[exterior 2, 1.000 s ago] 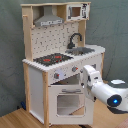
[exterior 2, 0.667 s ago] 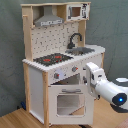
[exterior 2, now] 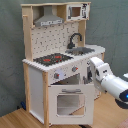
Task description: Play with the kitchen
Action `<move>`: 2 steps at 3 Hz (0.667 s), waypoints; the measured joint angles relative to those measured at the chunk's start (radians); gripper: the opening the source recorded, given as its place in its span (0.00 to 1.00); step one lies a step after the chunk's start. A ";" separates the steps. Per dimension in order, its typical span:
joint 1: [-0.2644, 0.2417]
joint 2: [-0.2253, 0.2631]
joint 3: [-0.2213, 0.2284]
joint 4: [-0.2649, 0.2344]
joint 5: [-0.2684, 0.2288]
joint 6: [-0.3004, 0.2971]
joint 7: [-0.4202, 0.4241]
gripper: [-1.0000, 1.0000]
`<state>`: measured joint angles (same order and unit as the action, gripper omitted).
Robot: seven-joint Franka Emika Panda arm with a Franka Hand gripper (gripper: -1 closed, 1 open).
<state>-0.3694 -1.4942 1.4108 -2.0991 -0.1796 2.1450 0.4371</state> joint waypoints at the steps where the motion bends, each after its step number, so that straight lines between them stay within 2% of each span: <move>1: 0.014 0.001 -0.047 -0.001 -0.006 0.000 -0.122 1.00; 2: 0.025 0.004 -0.096 -0.010 -0.006 -0.002 -0.235 1.00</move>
<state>-0.3446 -1.4899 1.3151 -2.1087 -0.1855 2.1432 0.2021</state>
